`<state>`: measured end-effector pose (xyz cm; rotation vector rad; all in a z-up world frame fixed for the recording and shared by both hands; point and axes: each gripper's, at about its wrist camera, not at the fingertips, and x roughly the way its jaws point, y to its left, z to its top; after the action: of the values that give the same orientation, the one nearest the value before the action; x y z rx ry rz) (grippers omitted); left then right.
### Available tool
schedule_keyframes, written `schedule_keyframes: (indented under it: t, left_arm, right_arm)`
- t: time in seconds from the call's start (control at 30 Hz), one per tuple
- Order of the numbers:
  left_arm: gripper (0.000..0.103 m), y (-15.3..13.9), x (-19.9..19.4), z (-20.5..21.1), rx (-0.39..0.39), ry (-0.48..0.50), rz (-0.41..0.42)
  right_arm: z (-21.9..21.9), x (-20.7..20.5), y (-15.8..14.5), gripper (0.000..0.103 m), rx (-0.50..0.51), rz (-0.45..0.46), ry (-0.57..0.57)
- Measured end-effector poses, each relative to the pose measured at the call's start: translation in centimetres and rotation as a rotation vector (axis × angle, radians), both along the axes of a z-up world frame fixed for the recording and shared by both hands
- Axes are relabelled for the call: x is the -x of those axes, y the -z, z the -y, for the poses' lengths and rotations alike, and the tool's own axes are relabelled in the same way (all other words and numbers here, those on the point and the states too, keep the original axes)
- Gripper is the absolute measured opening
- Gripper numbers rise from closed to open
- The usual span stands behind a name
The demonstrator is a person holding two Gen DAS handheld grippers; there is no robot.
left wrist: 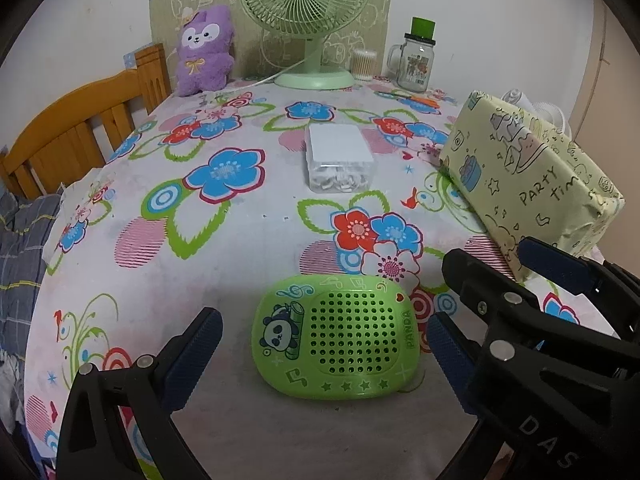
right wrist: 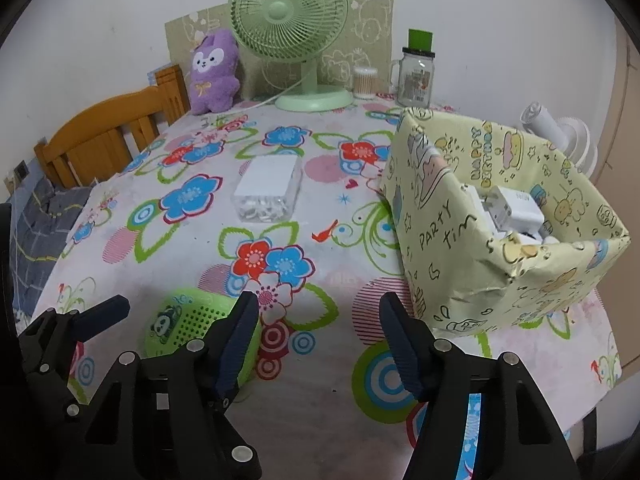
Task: Organize rigid objects
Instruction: 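Move both grippers toward the green speaker and white plastic case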
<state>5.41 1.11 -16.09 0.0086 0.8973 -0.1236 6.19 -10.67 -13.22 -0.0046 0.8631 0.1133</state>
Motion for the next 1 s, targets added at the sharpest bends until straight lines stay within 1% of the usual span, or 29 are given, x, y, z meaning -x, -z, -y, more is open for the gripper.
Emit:
schedule_keyframes:
  t: [0.1, 0.3, 0.37, 0.57, 0.63, 0.83, 1.0]
  left_arm:
    - [0.103, 0.4, -0.2, 0.3, -0.011, 0.001, -0.011]
    - [0.103, 1.2, -0.6, 0.7, -0.03, -0.003, -0.04]
    - [0.103, 1.5, -0.7, 0.6, -0.023, -0.005, -0.054]
    - [0.101, 1.5, -0.7, 0.7, -0.026, -0.008, -0.046]
    - [0.095, 1.5, -0.6, 0.6, -0.033, -0.017, -0.036]
    - [0.095, 1.3, -0.8, 0.1, -0.028, -0.031, -0.027]
    - [0.095, 0.5, -1.5, -0.4, -0.054, -0.037, 0.008]
  right_arm:
    - [0.1, -0.3, 0.5, 0.063, -0.001, -0.014, -0.005]
    - [0.1, -0.7, 1.3, 0.062, 0.006, -0.036, -0.009]
    - [0.0, -0.9, 1.5, 0.062, 0.004, -0.043, -0.013]
    - [-0.1, -1.1, 1.9, 0.062, 0.008, -0.05, -0.017]
    - [-0.2, -1.2, 2.0, 0.062, 0.01, -0.053, -0.019]
    - [-0.3, -1.6, 1.9, 0.062, 0.003, -0.054, -0.018]
    - [-0.8, -2.4, 1.5, 0.062, -0.011, -0.047, -0.022]
